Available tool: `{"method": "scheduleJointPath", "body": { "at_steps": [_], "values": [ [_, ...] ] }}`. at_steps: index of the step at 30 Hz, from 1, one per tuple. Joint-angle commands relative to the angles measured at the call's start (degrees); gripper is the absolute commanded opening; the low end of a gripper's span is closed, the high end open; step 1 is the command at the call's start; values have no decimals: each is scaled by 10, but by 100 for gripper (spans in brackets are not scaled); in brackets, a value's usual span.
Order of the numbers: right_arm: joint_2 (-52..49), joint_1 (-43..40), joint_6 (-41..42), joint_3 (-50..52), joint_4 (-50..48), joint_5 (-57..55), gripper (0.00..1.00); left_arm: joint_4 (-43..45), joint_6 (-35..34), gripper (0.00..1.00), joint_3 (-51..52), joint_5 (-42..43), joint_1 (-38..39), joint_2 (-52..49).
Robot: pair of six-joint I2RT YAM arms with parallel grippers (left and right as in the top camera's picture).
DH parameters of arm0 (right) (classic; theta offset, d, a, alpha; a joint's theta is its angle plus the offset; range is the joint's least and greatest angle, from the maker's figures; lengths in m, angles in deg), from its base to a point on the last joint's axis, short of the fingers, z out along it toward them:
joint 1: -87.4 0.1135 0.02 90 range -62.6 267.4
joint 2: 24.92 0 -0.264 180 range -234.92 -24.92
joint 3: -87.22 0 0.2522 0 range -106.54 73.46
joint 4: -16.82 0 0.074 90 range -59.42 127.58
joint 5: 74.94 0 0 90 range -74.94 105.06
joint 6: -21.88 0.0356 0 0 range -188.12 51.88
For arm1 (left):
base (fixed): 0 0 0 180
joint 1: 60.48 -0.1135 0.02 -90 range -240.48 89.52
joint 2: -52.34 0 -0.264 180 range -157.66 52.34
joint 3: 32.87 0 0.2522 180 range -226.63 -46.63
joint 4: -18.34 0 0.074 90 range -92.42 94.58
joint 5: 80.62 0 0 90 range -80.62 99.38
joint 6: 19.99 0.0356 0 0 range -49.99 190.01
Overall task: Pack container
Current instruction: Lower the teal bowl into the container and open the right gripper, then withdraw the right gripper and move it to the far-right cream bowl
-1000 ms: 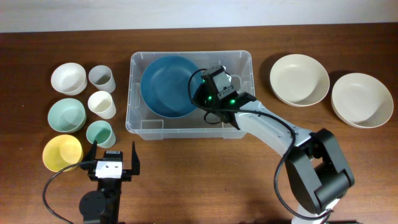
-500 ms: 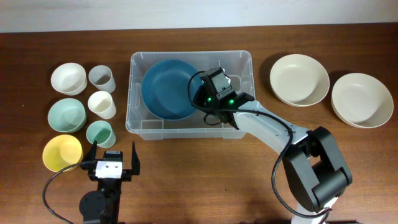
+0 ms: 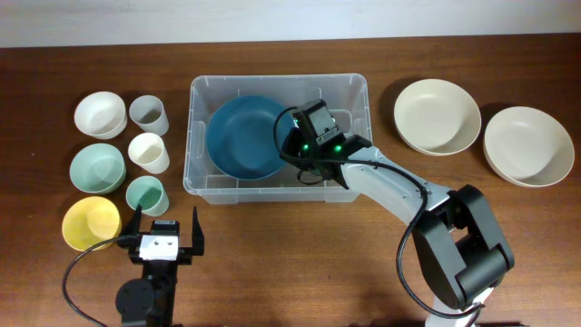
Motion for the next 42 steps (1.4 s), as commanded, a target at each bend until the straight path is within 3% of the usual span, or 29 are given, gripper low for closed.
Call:
{"method": "scheduleJointPath", "body": {
  "at_steps": [1,19,26,32,37,38,39,40,42],
  "values": [
    [1,5,-2,-15,-3,33,14,-2,-5,100,3,-2,-2,5],
    [2,3,-23,-16,-3,43,53,-2,-5,100,3,-2,-2,5],
    [15,-8,-88,-41,25,16,57,-2,-5,100,3,-2,-2,5],
    [56,-42,-157,-126,135,-43,62,-2,-5,100,3,-2,-2,5],
    [108,-123,-172,-259,315,-156,68,-2,-5,100,3,-2,-2,5],
    [116,-145,-172,-277,341,-166,71,-2,-5,100,3,-2,-2,5],
    [125,-170,-172,-291,364,-169,85,-2,-5,100,3,-2,-2,5],
    [131,-195,-169,-299,382,-169,92,-2,-5,100,3,-2,-2,5],
    [141,-252,-144,-302,418,-169,99,-2,-5,100,3,-2,-2,5]
  ]
}}
